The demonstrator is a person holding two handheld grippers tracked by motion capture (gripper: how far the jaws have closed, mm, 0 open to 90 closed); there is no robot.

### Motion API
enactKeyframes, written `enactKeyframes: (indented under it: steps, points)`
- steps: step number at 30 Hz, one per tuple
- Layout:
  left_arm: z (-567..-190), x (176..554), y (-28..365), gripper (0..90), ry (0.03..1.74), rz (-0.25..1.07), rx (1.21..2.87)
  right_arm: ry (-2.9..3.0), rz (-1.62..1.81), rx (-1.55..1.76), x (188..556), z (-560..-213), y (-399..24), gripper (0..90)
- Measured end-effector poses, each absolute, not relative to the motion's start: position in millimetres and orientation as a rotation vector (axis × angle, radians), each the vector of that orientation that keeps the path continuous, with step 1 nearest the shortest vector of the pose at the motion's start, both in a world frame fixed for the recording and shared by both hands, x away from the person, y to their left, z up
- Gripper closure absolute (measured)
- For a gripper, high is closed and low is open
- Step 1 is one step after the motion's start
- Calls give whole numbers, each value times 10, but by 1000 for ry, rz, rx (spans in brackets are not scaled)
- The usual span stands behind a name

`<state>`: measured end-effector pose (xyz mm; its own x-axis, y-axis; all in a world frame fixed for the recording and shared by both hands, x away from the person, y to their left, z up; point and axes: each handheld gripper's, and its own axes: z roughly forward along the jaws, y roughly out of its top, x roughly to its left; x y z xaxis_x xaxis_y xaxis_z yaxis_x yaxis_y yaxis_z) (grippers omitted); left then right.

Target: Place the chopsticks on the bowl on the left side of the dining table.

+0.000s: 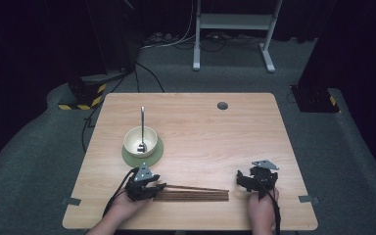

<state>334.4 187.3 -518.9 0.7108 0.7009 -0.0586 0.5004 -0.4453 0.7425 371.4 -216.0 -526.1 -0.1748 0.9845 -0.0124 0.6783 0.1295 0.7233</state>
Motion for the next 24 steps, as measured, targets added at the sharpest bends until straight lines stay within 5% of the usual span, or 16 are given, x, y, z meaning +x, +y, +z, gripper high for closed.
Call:
enactKeyframes:
  steps: [24]
  points:
    - [-5213,3342,1900,756,889,336,2156,1947,798,1602,3698,-5244,-2162,96]
